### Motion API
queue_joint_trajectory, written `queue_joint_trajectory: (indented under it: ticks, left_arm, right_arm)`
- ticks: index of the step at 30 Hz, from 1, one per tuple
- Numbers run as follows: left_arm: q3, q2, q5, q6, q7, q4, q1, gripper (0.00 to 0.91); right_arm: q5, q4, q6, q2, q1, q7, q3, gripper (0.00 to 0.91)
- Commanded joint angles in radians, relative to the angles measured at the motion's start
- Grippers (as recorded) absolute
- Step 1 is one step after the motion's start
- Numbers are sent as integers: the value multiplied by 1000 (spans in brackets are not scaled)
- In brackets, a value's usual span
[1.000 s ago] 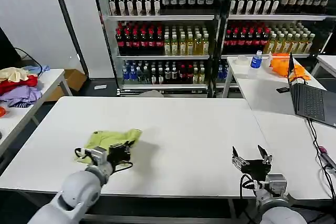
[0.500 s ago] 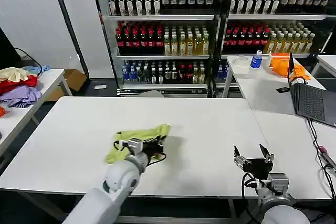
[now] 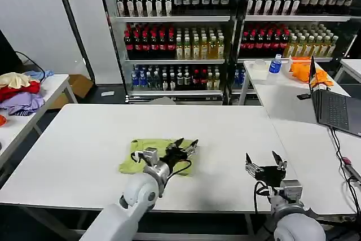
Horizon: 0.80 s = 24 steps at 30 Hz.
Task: Fold and organize the clothes.
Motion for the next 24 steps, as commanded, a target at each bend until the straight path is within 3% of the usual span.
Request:
queue_joint_trajectory:
  ticks: [1, 5, 12, 24]
  left_arm:
    - [-331, 171, 50, -89, -27, -132, 214, 907]
    - [-454, 220, 65, -98, -25, -150, 289, 907]
    - [-555, 244, 64, -103, -25, -170, 373, 907]
    - [-577, 239, 56, -104, -25, -163, 380, 907]
  right_arm:
    - [-21, -131, 92, 45, 180, 17, -187, 907]
    - [-39, -217, 52, 98, 274, 44, -292, 907]
    - [101, -441, -1, 251, 467, 66, -452, 907]
    - [289, -732, -39, 420, 604, 72, -457, 907]
